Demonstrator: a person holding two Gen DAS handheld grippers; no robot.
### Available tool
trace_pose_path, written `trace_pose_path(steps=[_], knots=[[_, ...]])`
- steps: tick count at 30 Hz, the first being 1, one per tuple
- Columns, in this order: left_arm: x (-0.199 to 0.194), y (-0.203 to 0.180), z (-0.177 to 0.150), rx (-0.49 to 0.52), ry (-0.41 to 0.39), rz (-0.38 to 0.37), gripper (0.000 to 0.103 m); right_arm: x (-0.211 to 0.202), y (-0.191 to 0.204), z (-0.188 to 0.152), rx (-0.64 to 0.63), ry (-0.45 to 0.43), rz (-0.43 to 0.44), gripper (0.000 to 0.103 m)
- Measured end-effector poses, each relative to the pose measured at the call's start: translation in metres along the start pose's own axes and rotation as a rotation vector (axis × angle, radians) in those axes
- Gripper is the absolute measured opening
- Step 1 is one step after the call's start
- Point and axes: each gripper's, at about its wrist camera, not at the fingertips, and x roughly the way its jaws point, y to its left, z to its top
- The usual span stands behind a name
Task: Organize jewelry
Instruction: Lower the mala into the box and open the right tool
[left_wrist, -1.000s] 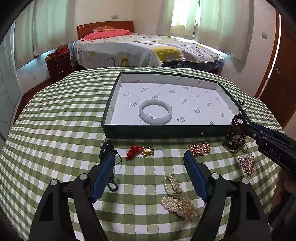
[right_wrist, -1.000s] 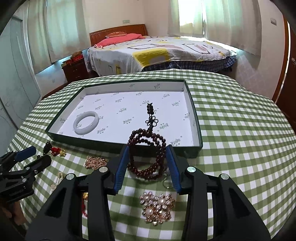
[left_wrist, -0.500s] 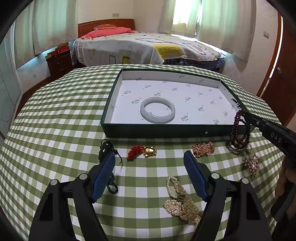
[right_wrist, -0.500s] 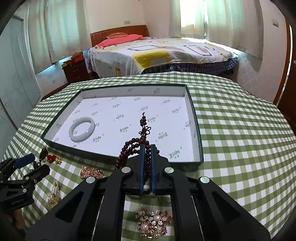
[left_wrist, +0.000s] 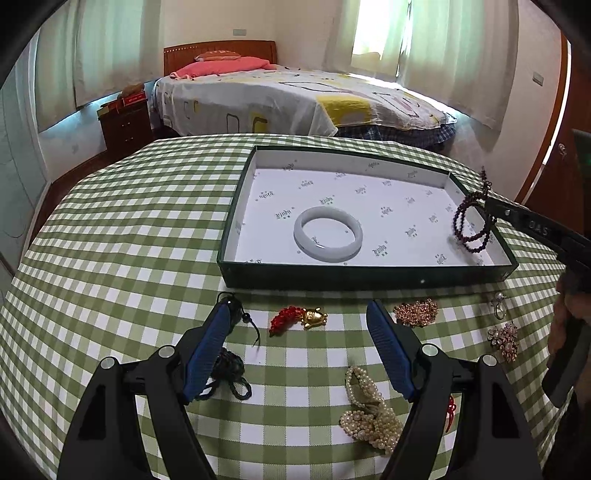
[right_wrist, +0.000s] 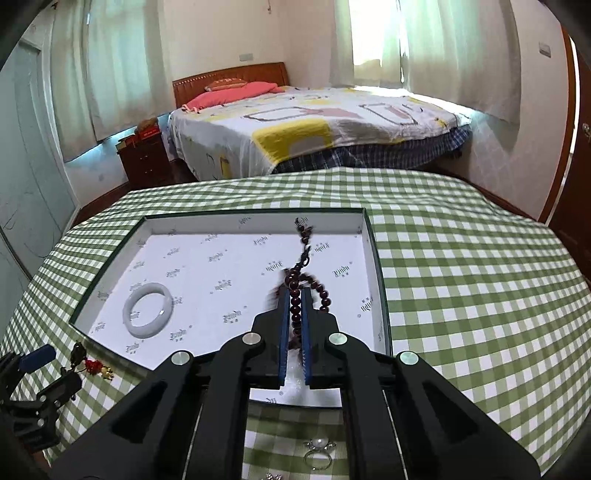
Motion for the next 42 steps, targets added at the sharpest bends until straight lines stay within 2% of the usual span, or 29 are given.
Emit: trace_pose_path(steps=[2, 5, 9, 18, 30, 42], knots=[[0.001, -0.001, -0.002, 0.003, 0.006, -0.003, 0.074, 0.003, 0.000, -0.005, 0.003, 0.021, 0.004, 0.010], [0.002, -0.003, -0.004, 0.008, 0.013, -0.006, 0.074, 0.004, -0.001, -0.013, 0.006, 0.029, -0.006, 0.036], [0.004, -0.005, -0.006, 0.010, 0.022, -0.010, 0.074, 0.002, -0.003, -0.020, 0.022, 0.043, 0.004, 0.046], [0.002, -0.005, -0.008, 0.008, 0.022, -0.014, 0.074, -0.007, -0.006, -0.032, 0.047, 0.054, 0.016, 0.054], [-0.004, -0.009, -0.016, 0.009, 0.024, -0.024, 0.074, -0.043, 0.001, -0.049, 0.041, 0.012, 0.006, 0.054], [-0.025, -0.012, -0.047, 0.017, 0.032, -0.038, 0.074, -0.084, 0.012, -0.091, -0.014, -0.009, -0.031, 0.054]])
